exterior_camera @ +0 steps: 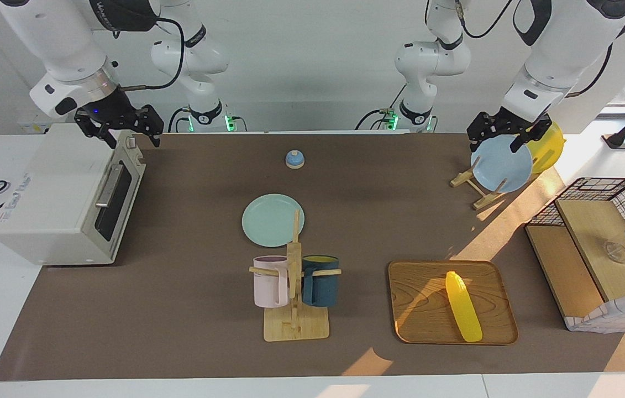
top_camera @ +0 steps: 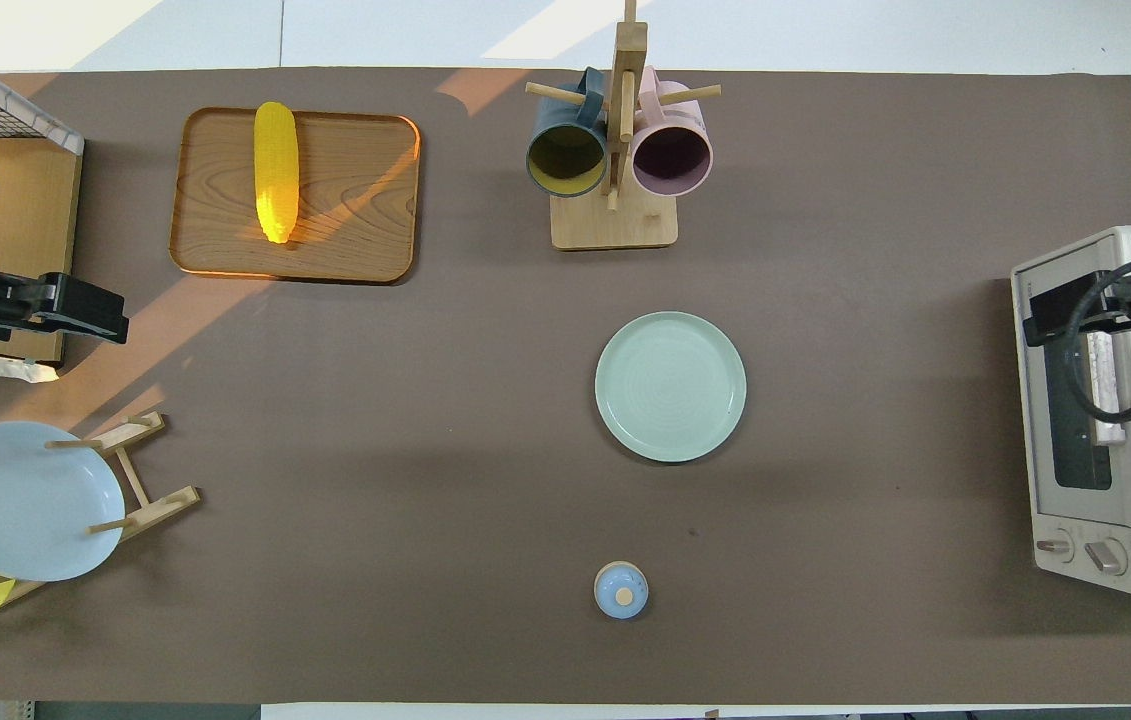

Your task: Put corn in oven

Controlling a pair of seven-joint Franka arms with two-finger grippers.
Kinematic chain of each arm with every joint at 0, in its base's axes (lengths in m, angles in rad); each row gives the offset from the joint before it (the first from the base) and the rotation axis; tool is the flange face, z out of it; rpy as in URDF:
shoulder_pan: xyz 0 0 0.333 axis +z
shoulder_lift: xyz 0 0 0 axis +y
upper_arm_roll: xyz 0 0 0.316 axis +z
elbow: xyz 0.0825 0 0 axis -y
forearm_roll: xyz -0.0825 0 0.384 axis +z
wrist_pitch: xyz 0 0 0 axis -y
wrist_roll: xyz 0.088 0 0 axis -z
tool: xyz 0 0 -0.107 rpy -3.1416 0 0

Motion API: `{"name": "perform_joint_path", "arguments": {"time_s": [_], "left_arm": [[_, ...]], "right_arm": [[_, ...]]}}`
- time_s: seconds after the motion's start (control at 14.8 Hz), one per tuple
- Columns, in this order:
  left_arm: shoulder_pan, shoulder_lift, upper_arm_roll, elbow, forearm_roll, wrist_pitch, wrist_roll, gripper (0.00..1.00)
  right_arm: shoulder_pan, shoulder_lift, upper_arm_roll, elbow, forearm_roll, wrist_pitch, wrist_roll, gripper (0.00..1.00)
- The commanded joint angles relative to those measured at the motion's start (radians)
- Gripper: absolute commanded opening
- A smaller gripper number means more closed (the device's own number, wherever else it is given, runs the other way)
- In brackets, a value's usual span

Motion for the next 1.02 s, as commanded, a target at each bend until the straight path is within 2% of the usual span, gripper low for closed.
{"name": "perform_joint_path", "arguments": {"time_s": [0.0,0.47,0.54,0.61,0.68,0.81,0.95], "left_arm": [[0.015,-0.029,-0.007,-0.036,0.013,0.018,0.007,1.00],[0.011,-0.029,-0.008,-0.036,0.013,0.016,0.007,1.00],[0.011,-0.030,-0.008,-0.038,0.013,0.016,0.007,1.00],[0.011,-0.030,-0.008,-0.038,0.013,0.015,0.006,1.00],[0.009,-0.030,-0.008,-0.038,0.013,0.016,0.006,1.00],[0.012,-0.030,-0.008,-0.038,0.013,0.021,0.006,1.00],[0.012,-0.029,-0.008,-0.040,0.013,0.030,0.003,1.00]], "right_arm": [[-0.006,-0.009,0.005,-0.013,0.005,0.008,0.013,1.00],[-0.030,-0.012,0.000,-0.022,0.005,0.016,0.009,1.00],[-0.024,-0.027,0.000,-0.066,0.003,0.041,0.006,0.79],[-0.028,-0.055,0.000,-0.124,0.003,0.104,0.006,0.26],[-0.035,-0.087,-0.003,-0.199,0.003,0.135,-0.008,0.00],[-0.068,-0.128,-0.007,-0.312,0.002,0.239,-0.103,0.00],[-0.061,-0.159,-0.006,-0.398,-0.017,0.334,-0.083,0.00]]}}
